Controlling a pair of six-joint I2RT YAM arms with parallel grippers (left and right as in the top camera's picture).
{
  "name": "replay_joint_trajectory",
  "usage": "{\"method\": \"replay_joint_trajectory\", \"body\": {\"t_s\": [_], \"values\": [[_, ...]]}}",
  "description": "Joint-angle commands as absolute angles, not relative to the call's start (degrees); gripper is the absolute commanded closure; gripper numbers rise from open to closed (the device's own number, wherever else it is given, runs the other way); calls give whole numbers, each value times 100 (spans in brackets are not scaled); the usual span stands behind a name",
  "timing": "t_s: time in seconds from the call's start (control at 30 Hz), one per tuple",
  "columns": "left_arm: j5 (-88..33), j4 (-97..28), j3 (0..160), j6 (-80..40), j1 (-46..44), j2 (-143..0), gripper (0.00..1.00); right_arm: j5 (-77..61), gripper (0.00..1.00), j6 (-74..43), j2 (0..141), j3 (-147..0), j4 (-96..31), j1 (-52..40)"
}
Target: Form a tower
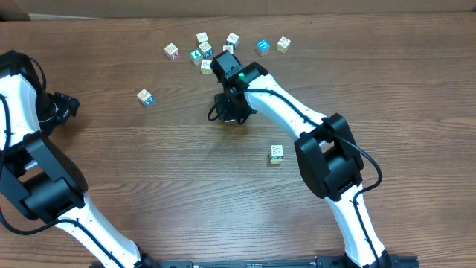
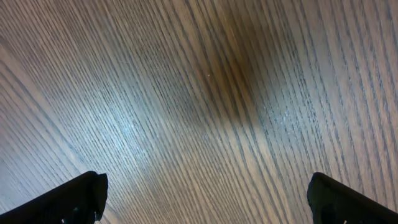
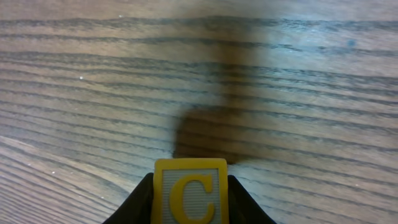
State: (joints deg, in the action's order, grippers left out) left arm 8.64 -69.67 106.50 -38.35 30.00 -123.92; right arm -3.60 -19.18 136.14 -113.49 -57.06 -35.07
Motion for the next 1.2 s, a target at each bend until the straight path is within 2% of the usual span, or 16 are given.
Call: {"method": "replay_joint_trajectory", "body": {"t_s": [0.0,0.07,0.13,0.53,0.8,1.03,1.1,1.17], "values": [[917,-6980,10735,-3726,2956,-12431,0,-261,67,-1951,13596,-11367,-5752,-3562],[917,-6978,10737,-3728,2956,-12431,1,-261,54,-1951,13596,-11367,-5754,-3562],[917,-6980,10735,-3726,2956,-12431,0,-261,46,-1951,13596,-11367,-5754,-3562],[917,-6980,10735,-3726,2956,-12431,0,-84,43,-1623,13596,-11404,-5763,-3559],[917,-6978,10737,-3726,2956,-12431,1,-158,63,-1715,13592,-11485,-6040,-3573],[917,-6978,10735,-3726,2956,-12431,0,-537,63,-2829,13592,-11483,-6233,-3573],[917,-6980,10737,-3726,2954,-12431,0,-805,58,-2919,13592,-11483,-6204,-3573],[917,-6980,10735,-3726,2956,-12431,0,-779,43,-2882,13592,-11485,-6191,-3570]]}}
